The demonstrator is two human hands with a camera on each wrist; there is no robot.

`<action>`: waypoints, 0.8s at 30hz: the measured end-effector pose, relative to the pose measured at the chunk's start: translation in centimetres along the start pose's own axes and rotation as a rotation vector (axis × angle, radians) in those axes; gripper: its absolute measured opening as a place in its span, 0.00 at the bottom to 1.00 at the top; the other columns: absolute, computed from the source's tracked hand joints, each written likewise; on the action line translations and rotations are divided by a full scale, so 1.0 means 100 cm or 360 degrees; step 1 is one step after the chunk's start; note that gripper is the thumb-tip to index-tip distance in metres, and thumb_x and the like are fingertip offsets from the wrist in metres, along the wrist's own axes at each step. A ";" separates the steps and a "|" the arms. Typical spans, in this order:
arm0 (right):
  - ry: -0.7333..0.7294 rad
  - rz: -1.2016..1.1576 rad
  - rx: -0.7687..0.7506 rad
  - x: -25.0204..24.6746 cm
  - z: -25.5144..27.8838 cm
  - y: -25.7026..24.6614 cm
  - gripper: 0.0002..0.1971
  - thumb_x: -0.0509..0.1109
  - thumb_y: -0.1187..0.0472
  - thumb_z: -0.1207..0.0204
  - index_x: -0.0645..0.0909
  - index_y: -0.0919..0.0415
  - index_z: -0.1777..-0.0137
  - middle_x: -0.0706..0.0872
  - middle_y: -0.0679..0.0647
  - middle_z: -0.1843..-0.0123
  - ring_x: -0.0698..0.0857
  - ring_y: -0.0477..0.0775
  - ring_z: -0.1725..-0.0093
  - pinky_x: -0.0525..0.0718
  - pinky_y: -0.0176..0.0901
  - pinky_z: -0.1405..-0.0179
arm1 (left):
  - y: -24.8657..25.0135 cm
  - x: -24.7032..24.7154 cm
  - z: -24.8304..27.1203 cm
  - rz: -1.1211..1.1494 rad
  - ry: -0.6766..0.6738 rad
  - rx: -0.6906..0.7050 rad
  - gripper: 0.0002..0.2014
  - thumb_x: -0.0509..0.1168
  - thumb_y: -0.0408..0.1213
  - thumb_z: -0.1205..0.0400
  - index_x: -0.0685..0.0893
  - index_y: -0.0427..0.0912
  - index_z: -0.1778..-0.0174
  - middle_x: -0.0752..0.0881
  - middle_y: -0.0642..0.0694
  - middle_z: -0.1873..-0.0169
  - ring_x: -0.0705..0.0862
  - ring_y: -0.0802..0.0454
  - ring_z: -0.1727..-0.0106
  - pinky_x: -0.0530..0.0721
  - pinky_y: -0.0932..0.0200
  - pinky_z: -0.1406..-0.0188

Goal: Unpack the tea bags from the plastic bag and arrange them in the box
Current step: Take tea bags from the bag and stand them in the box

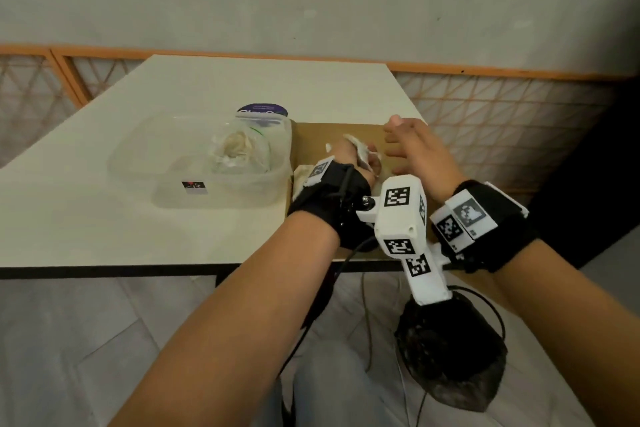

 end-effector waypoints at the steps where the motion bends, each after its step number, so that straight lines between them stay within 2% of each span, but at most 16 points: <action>1: -0.0130 -0.0040 -0.0040 0.000 0.007 -0.002 0.10 0.63 0.45 0.21 0.78 0.50 0.51 0.83 0.46 0.52 0.84 0.40 0.53 0.81 0.33 0.52 | 0.001 0.001 -0.003 0.0085 0.0012 -0.0004 0.19 0.47 0.38 0.12 0.67 0.39 0.69 0.71 0.44 0.75 0.70 0.54 0.84 0.69 0.66 0.85; 2: -0.0252 -0.0056 -0.0081 0.002 0.013 -0.003 0.08 0.66 0.50 0.22 0.79 0.52 0.50 0.83 0.46 0.53 0.83 0.33 0.59 0.78 0.24 0.59 | 0.001 0.001 -0.004 0.0238 -0.0062 -0.0033 0.19 0.47 0.39 0.11 0.67 0.39 0.68 0.70 0.44 0.72 0.71 0.54 0.77 0.71 0.66 0.78; 3: -0.0317 -0.0027 -0.0140 0.005 0.019 -0.005 0.06 0.70 0.54 0.24 0.81 0.54 0.50 0.82 0.47 0.52 0.82 0.30 0.61 0.75 0.18 0.63 | 0.001 0.003 -0.005 0.0313 -0.0037 -0.0092 0.19 0.46 0.38 0.10 0.67 0.38 0.68 0.70 0.44 0.69 0.72 0.53 0.71 0.73 0.66 0.72; 4: -0.0288 0.0013 -0.0218 0.005 0.019 -0.004 0.05 0.71 0.58 0.25 0.82 0.55 0.52 0.81 0.49 0.51 0.81 0.30 0.61 0.74 0.16 0.62 | 0.000 0.006 0.001 0.0246 -0.0046 -0.0060 0.19 0.46 0.36 0.10 0.69 0.38 0.67 0.72 0.44 0.67 0.76 0.52 0.64 0.77 0.66 0.65; 5: -0.0210 0.0008 -0.0286 0.004 0.020 -0.004 0.03 0.72 0.61 0.26 0.83 0.55 0.53 0.81 0.50 0.50 0.80 0.31 0.60 0.74 0.16 0.59 | 0.000 0.009 0.008 0.0194 -0.0079 -0.0050 0.18 0.47 0.36 0.10 0.74 0.37 0.63 0.76 0.43 0.62 0.81 0.48 0.52 0.78 0.61 0.53; 6: -0.0141 -0.0033 -0.0310 0.002 0.018 -0.002 0.02 0.72 0.63 0.26 0.83 0.55 0.55 0.81 0.51 0.52 0.80 0.32 0.61 0.75 0.19 0.57 | 0.001 0.014 0.012 0.0188 -0.0206 -0.0011 0.16 0.48 0.37 0.10 0.79 0.35 0.54 0.81 0.42 0.53 0.80 0.44 0.39 0.77 0.58 0.44; 7: -0.0110 -0.0091 -0.0302 -0.001 0.016 0.000 0.03 0.71 0.64 0.25 0.84 0.54 0.57 0.83 0.50 0.55 0.81 0.33 0.62 0.76 0.23 0.57 | 0.005 0.015 0.017 0.0179 -0.0220 0.0001 0.14 0.51 0.38 0.11 0.81 0.36 0.44 0.83 0.42 0.45 0.78 0.43 0.35 0.76 0.53 0.41; 8: -0.0101 -0.0154 -0.0268 -0.004 0.014 0.003 0.05 0.70 0.63 0.24 0.84 0.53 0.58 0.85 0.48 0.58 0.81 0.35 0.62 0.78 0.27 0.57 | 0.007 0.012 0.016 0.0170 -0.0261 -0.0014 0.13 0.54 0.40 0.12 0.81 0.39 0.42 0.84 0.42 0.45 0.81 0.42 0.40 0.77 0.49 0.46; 10: -0.0111 -0.0402 -0.0134 -0.011 0.013 0.010 0.06 0.67 0.63 0.22 0.84 0.53 0.58 0.87 0.47 0.60 0.85 0.40 0.62 0.83 0.33 0.61 | 0.015 0.004 0.017 0.0148 -0.0353 0.0064 0.11 0.57 0.42 0.13 0.80 0.42 0.57 0.84 0.43 0.62 0.83 0.48 0.60 0.81 0.54 0.61; 11: -0.0113 -0.0563 -0.0040 -0.014 0.014 0.015 0.07 0.65 0.63 0.20 0.83 0.56 0.57 0.87 0.50 0.59 0.87 0.42 0.63 0.85 0.34 0.64 | 0.020 -0.003 0.018 0.0127 -0.0392 0.0111 0.12 0.58 0.42 0.14 0.78 0.42 0.60 0.82 0.45 0.67 0.81 0.50 0.65 0.80 0.58 0.63; 13: -0.0071 -0.0717 0.0130 -0.017 0.020 0.028 0.08 0.63 0.63 0.19 0.80 0.60 0.58 0.87 0.54 0.59 0.88 0.44 0.66 0.86 0.34 0.68 | 0.031 -0.018 0.024 0.0151 -0.0467 0.0172 0.13 0.59 0.44 0.15 0.78 0.43 0.63 0.80 0.48 0.68 0.79 0.54 0.67 0.79 0.63 0.65; 16: 0.0010 -0.0605 0.0212 -0.019 0.028 0.044 0.09 0.62 0.63 0.18 0.79 0.60 0.59 0.87 0.57 0.61 0.88 0.44 0.68 0.87 0.34 0.65 | 0.034 -0.041 0.028 0.0149 -0.0618 0.0190 0.16 0.59 0.48 0.16 0.79 0.44 0.66 0.80 0.50 0.68 0.80 0.57 0.68 0.80 0.68 0.73; 20: 0.0007 -0.0646 0.0174 -0.016 0.033 0.044 0.07 0.61 0.65 0.18 0.79 0.59 0.56 0.87 0.58 0.61 0.88 0.45 0.70 0.85 0.33 0.70 | 0.017 -0.069 0.024 -0.0065 -0.0518 0.0205 0.17 0.58 0.49 0.15 0.80 0.45 0.65 0.79 0.50 0.68 0.80 0.58 0.71 0.77 0.69 0.80; 24: -0.0239 -0.0851 0.0191 0.002 0.043 0.034 0.07 0.59 0.68 0.19 0.79 0.61 0.53 0.86 0.58 0.61 0.86 0.46 0.72 0.80 0.32 0.76 | 0.009 -0.076 0.026 -0.0548 -0.0394 0.0523 0.07 0.61 0.41 0.16 0.82 0.45 0.57 0.81 0.50 0.70 0.78 0.58 0.74 0.72 0.69 0.82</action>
Point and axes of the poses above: each hand's wrist, its own z-axis away from the middle knuckle, its own x-axis out of the palm, y = z × x, the point moved 4 cm from there along -z, towards the middle knuckle
